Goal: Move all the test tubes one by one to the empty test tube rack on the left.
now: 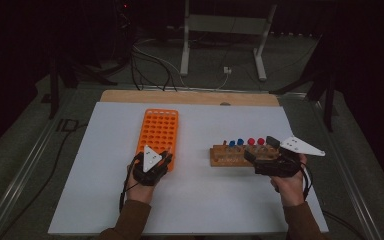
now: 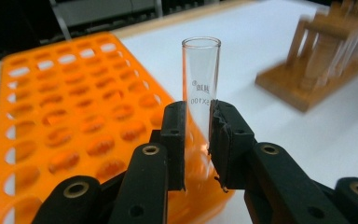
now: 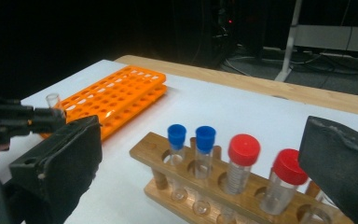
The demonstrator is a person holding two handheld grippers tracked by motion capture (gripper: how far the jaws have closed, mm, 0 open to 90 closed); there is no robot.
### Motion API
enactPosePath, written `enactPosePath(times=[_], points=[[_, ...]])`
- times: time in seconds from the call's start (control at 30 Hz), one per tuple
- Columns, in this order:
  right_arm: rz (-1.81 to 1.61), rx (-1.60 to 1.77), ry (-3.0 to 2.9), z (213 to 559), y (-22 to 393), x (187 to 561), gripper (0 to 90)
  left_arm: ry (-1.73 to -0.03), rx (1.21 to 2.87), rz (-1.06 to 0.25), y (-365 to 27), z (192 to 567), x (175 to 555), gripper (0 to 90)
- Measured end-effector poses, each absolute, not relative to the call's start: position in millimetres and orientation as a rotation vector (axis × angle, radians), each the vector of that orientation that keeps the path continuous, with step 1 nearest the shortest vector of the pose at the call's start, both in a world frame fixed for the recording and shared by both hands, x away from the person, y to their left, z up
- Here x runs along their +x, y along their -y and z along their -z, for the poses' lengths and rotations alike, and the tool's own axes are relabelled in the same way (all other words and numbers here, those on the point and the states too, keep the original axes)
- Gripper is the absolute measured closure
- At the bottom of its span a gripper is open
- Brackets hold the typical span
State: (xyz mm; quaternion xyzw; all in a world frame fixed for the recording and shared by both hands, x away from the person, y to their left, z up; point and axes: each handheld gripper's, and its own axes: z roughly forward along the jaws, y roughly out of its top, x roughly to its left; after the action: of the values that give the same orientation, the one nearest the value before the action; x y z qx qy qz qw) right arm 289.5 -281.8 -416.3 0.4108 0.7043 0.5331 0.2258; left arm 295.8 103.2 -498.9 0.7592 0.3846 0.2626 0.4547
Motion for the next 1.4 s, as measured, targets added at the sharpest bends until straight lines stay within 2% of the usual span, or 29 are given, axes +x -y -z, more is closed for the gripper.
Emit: enactPosePath(times=[0.2, 0.5, 0.63, 0.87, 1.1, 1.13, 1.17, 1.2, 1.27, 1.3, 1.33, 1.4], points=[[-1.461, 1.170, -1.917, 417, 292, 292, 0.0, -0.969, 1.916, -0.621, -104, 504, 295, 77.2], [-1.425, 1.219, -1.897, 422, 304, 299, 0.3, -0.990, 1.893, -0.576, -108, 504, 296, 75.6], [-1.421, 1.238, -1.892, 424, 311, 302, 5.2, -0.988, 1.859, -0.544, -114, 502, 296, 62.4], [-1.393, 1.261, -1.860, 423, 320, 304, 10.4, -0.978, 1.790, -0.537, -126, 489, 289, 49.8], [-1.388, 1.293, -1.841, 427, 327, 308, 16.3, -0.999, 1.733, -0.522, -134, 477, 287, 30.0], [-1.381, 1.297, -1.833, 426, 328, 309, 20.3, -1.006, 1.728, -0.528, -135, 475, 287, 22.2], [-1.381, 1.297, -1.833, 426, 328, 309, 20.3, -1.009, 1.722, -0.529, -136, 473, 286, 22.2], [-1.375, 1.300, -1.827, 426, 329, 309, 22.2, -1.018, 1.710, -0.530, -137, 472, 286, 18.3], [-1.369, 1.302, -1.820, 427, 331, 309, 26.9, -1.035, 1.691, -0.532, -141, 469, 285, 14.5], [-1.351, 1.306, -1.814, 427, 332, 310, 32.2, -1.046, 1.679, -0.530, -143, 468, 284, 7.6], [-1.351, 1.306, -1.814, 427, 332, 310, 32.2, -1.048, 1.678, -0.531, -144, 467, 284, 7.6], [-1.338, 1.305, -1.809, 428, 333, 310, 38.0, -1.053, 1.667, -0.538, -146, 465, 283, 2.4]])
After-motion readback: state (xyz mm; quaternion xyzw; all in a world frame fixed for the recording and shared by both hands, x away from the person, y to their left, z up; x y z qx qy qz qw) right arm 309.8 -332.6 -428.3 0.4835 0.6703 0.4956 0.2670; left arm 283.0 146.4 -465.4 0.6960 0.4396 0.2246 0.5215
